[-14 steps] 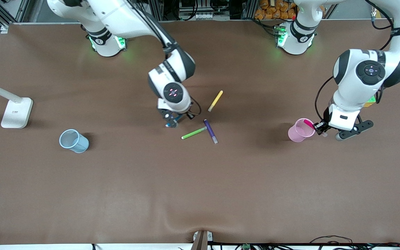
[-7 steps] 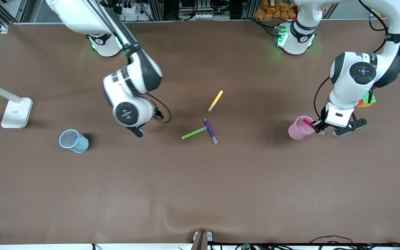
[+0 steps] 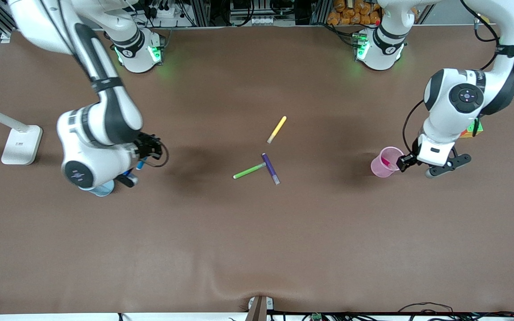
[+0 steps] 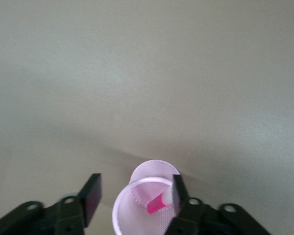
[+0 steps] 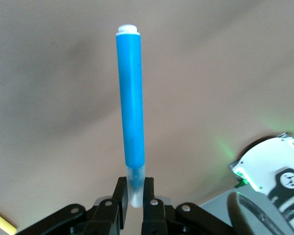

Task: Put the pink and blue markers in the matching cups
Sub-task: 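Carry the blue marker to the blue cup while the left gripper withdraws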

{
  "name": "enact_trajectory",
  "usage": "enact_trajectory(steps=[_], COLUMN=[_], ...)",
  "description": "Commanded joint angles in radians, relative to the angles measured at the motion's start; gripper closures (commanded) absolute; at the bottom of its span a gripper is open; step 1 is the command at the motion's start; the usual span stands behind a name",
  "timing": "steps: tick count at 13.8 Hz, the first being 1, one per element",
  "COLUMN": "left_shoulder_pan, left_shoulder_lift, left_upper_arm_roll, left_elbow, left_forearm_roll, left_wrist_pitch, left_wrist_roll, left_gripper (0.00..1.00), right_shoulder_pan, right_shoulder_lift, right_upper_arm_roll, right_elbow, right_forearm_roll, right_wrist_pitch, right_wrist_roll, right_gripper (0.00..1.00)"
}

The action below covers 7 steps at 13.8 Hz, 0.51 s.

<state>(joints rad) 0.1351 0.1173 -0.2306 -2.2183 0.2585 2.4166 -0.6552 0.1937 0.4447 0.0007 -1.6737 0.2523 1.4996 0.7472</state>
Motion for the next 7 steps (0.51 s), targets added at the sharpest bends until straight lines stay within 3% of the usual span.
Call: enact_trajectory(steps=[1,3,7], left_shoulder_pan=[0.006,0.008,0.014], left_shoulder_lift=[-0.018,-0.042,-0.038], left_upper_arm_roll=[-0.054,-0.088,-0.124], left_elbow=[0.194,0.311,0.598], left_forearm_roll=[0.01,-0.025,-0.139], left_wrist_pitch=[-0.262,-0.388,-0.672], left_wrist_roll=[0.005,0.003,0.086], left_gripper=[0.0,0.0,0.0], right_shoulder_pan=[-0.072,-0.112,-0.203], right_shoulder_lift=[-0.014,-0.014,0.006], right_upper_arm_roll=[0.018,0.015,-0.022], right_elbow=[0.006,0.014,0.135], right_forearm_roll=[0.019,0.004,-0.008], right_wrist_pitch=[-0.044,-0.058,-0.162], right_wrist_roll=[-0.084,-0.138,-0.256], right_gripper=[1.0,1.0,1.0])
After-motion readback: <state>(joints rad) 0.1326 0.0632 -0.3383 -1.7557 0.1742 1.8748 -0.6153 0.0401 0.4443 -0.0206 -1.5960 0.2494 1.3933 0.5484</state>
